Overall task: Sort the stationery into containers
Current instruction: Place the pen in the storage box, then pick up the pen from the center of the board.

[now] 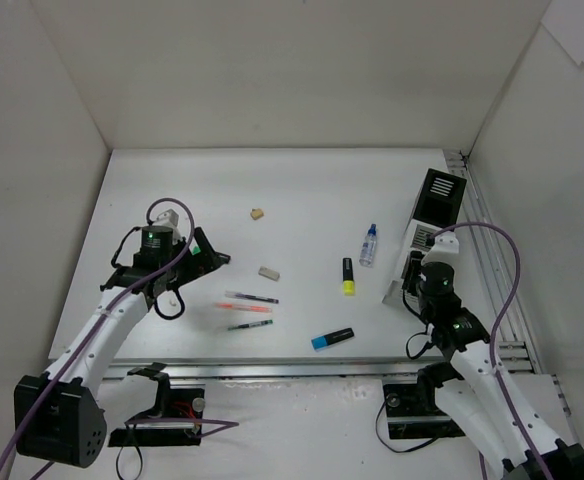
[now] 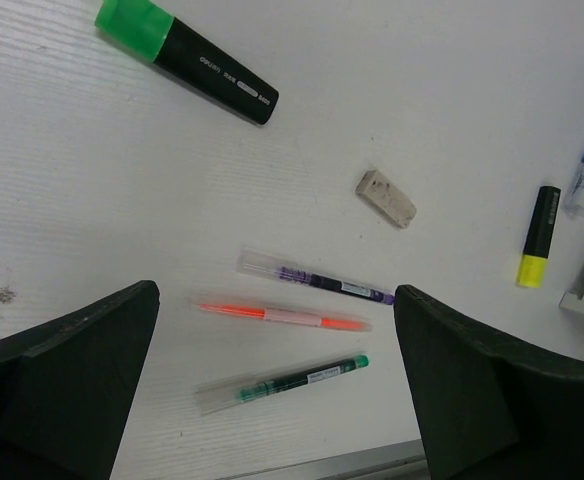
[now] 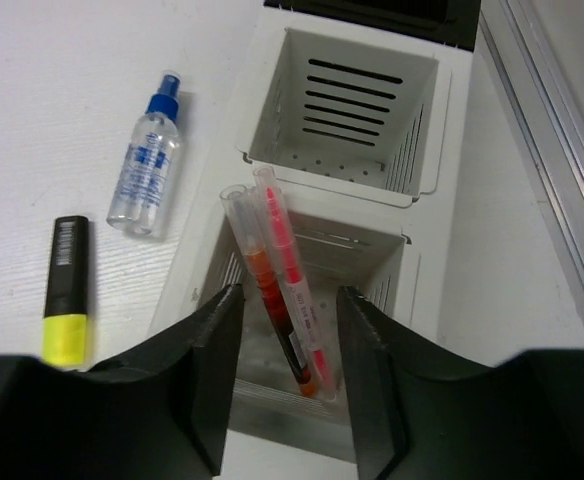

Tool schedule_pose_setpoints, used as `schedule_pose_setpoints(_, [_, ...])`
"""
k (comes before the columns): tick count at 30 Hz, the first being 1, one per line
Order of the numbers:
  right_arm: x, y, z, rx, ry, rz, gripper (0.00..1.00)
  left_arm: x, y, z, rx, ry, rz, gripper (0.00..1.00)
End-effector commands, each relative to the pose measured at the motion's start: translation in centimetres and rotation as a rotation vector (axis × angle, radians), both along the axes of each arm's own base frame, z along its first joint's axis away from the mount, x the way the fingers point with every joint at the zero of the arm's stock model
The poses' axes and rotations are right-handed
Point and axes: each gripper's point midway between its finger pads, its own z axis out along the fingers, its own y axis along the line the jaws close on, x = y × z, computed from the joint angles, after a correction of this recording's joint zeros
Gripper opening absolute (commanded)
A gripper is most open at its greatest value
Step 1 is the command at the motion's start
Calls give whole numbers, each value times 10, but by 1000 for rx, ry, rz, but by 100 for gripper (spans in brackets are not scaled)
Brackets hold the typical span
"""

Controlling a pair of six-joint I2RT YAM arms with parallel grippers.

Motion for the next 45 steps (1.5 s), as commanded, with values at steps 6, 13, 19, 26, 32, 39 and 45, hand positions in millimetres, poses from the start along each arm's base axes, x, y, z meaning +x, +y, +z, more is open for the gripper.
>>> schedule_pose_setpoints(6, [12, 7, 102, 12, -207, 50, 74, 4, -9, 39, 0, -77, -13, 99])
schedule_pose_setpoints(13, [15, 19, 131, 36, -239, 113, 98, -14, -22, 14, -8, 68, 46, 99])
schedule_pose_setpoints(19, [17, 21, 122, 32, -212, 110, 98, -5, -37, -3, -56, 133, 133, 99])
schedule_pose_setpoints(26, [11, -1, 115, 43, -207, -47, 98, 9, -65, -22, -83, 215, 266, 99])
schedule_pose_setpoints(32, [5, -15, 112, 27, -203, -132, 98, 9, -90, -41, -95, 247, 343, 99])
schedule_pose_setpoints(39, [5, -17, 110, 21, -194, -138, 98, 9, -92, -57, -49, 302, 368, 97])
schedule_pose_setpoints(45, [4, -16, 108, 20, -185, -132, 98, 24, -96, -62, -30, 282, 374, 87])
